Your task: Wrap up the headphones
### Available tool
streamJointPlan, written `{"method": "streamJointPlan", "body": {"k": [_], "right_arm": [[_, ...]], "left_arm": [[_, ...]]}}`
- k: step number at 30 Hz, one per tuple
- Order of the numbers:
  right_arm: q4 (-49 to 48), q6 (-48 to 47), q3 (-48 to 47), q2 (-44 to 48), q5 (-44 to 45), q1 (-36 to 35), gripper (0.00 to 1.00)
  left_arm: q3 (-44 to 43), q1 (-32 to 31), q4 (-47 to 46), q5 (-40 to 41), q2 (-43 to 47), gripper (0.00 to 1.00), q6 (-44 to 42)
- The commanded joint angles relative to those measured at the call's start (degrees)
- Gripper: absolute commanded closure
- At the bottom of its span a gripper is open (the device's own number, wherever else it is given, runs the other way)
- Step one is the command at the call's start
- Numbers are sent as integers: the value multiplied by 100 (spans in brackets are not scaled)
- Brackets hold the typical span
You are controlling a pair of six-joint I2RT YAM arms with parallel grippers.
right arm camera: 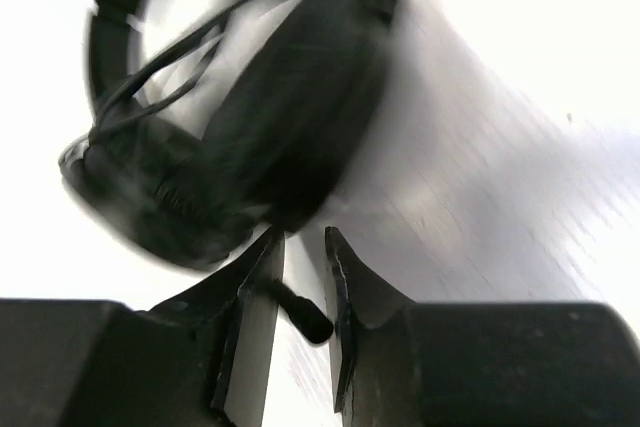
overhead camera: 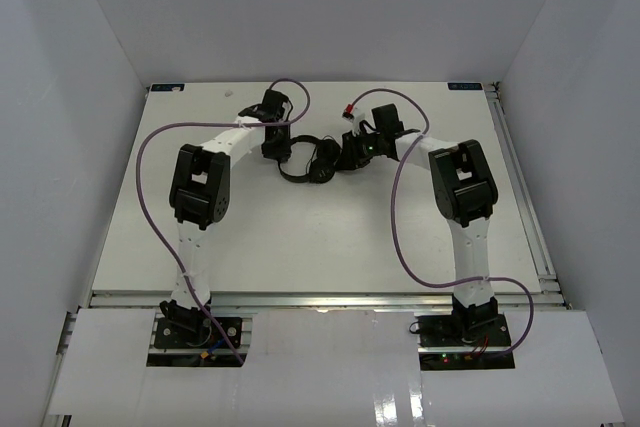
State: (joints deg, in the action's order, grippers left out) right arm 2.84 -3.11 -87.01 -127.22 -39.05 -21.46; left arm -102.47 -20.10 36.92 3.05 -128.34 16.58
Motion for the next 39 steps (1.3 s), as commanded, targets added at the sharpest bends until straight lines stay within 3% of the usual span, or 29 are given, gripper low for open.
{"method": "streamJointPlan", "body": {"k": [1, 5, 8, 11, 15, 22, 25, 27, 30, 33, 36, 39], "right_arm": [[-38, 21, 79, 426, 38, 81, 70], [124, -93, 156, 553, 154, 111, 67], [315, -185, 156, 598, 298, 163, 58], [554, -267, 97, 607, 426, 235, 40], [682, -370, 197, 782, 556, 362, 24], [1161, -1218, 722, 1711, 693, 511, 15], [1481, -1560, 1114, 2572, 550, 488, 8], [1502, -1690, 1668, 3346, 801, 463, 4], [1204, -1688, 2506, 4391, 1568, 441, 10], [812, -1663, 3368, 5578, 2654, 441, 10], [492, -1252, 3994, 6851, 3427, 441, 10], [495, -971, 4163, 7703, 4010, 450, 10]], "left_arm": [[-362, 6, 307, 38, 72, 45, -128], [-611, 6, 441, -52, 85, 31, -122], [-805, 6, 523, -180, 120, 24, -120], [-991, 9, 605, -340, 176, 22, -105], [-1183, 19, 663, -652, 361, 19, -98], [-1130, 105, 500, -917, 1007, 15, -352], [-430, 128, -116, -1001, 1713, 12, -513], [852, 134, -1183, -1154, 2796, 6, -532], [2710, 160, -2681, -1424, 4376, 2, -391], [4322, 213, -3963, -1994, 6024, 2, -128], [5547, 245, -4284, -2493, 7024, 2, 14], [6063, 272, -4125, -2554, 7824, 2, 9]]}}
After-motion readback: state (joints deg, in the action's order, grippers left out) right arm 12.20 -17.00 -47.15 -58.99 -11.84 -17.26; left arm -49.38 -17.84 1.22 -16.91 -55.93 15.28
